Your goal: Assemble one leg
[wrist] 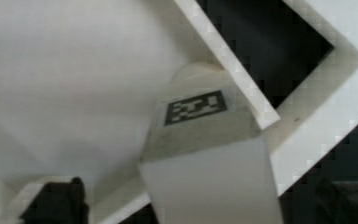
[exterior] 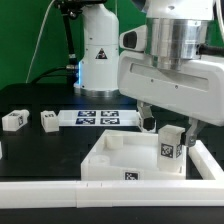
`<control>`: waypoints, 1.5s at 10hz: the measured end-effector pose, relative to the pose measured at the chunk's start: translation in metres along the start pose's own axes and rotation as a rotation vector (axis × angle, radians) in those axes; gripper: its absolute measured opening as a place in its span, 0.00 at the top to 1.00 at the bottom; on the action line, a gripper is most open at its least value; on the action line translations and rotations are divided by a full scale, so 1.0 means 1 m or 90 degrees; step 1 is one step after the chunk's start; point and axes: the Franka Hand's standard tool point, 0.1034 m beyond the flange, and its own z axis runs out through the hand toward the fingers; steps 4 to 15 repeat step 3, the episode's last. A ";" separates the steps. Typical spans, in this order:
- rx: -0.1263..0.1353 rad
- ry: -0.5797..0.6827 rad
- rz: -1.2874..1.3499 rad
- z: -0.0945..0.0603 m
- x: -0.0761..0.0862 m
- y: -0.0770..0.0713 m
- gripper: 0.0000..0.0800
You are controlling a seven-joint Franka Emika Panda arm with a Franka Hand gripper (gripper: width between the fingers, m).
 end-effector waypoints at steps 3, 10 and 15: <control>0.000 0.000 0.000 0.000 0.000 0.000 0.19; 0.000 0.000 0.000 0.000 0.000 0.000 0.19; 0.000 0.000 0.000 0.000 0.000 0.000 0.19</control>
Offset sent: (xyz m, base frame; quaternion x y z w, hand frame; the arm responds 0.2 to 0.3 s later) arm 0.0000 0.0000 0.0000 0.0000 0.0000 0.0000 1.0000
